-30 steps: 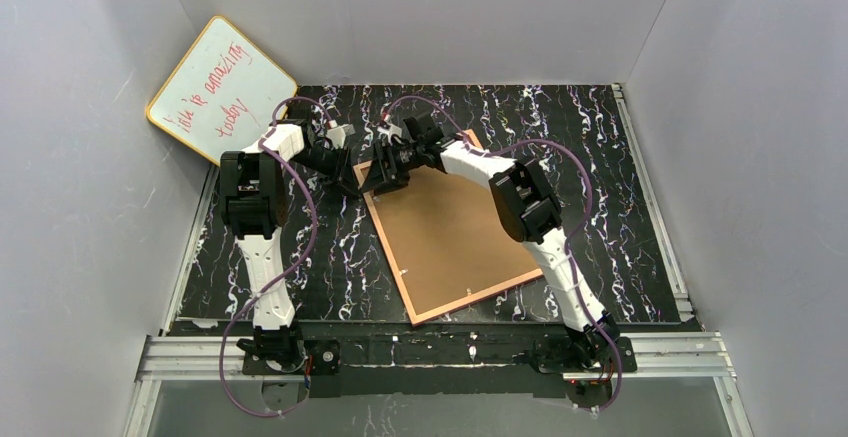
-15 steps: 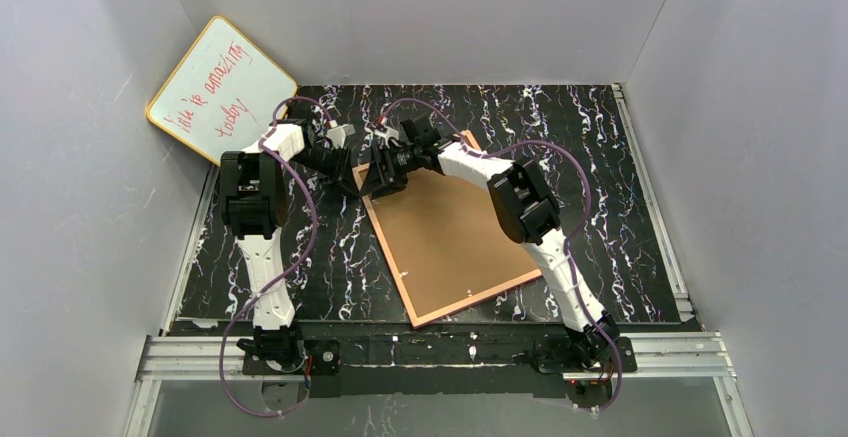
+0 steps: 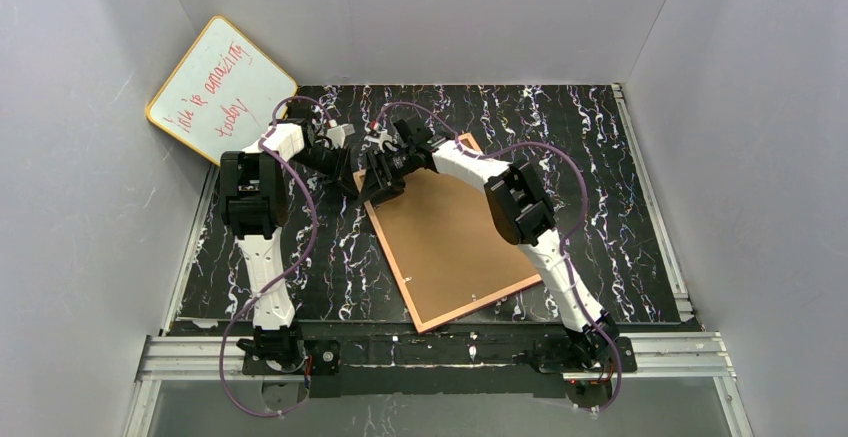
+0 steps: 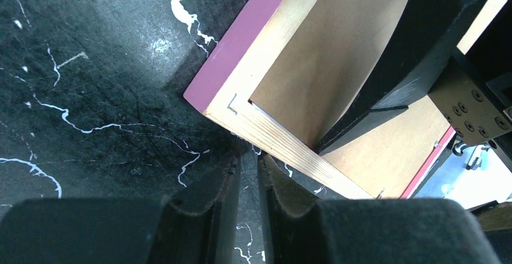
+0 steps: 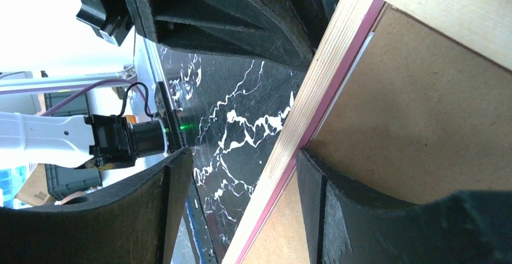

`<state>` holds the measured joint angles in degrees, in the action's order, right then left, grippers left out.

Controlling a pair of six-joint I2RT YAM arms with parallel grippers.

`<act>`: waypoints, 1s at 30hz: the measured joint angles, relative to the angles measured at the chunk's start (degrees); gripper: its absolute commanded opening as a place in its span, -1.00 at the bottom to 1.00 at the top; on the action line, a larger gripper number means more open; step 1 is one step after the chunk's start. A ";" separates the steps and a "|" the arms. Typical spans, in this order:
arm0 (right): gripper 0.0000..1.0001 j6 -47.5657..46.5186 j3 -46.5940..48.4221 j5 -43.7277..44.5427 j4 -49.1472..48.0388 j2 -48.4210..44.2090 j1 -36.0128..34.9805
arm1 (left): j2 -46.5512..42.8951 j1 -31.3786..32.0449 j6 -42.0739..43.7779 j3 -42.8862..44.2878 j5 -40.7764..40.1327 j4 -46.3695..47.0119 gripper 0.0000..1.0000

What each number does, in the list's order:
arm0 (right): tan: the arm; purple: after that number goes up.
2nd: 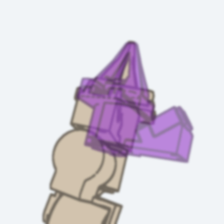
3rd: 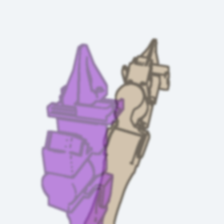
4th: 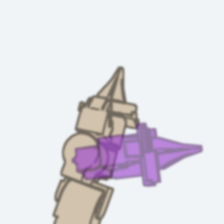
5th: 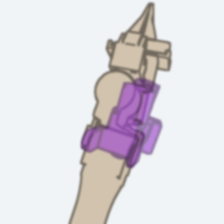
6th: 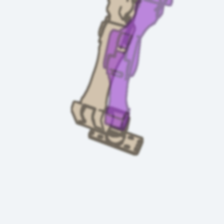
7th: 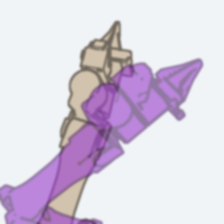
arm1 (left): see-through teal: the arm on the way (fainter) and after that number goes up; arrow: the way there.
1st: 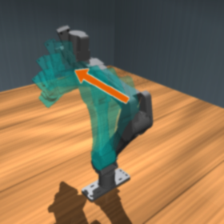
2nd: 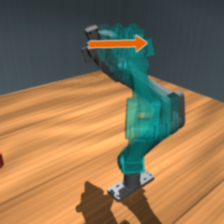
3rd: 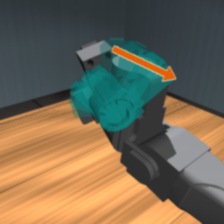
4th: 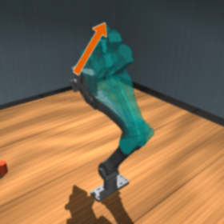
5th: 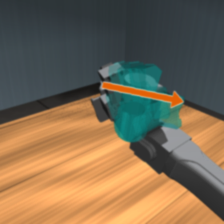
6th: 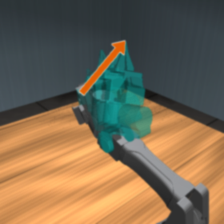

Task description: Put the photo into the frame

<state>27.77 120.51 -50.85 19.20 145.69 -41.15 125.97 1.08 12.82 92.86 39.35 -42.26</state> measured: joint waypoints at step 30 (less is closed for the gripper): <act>0.44 9.79 -11.67 23.30 -8.13 -12.48 15.28 | 4.90 -1.90 -0.44 13.68 -2.03 -1.68 -0.23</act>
<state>37.56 108.84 -27.55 11.07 133.21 -25.87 130.87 -0.82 12.38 106.54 37.32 -43.94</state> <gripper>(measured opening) 0.736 0.424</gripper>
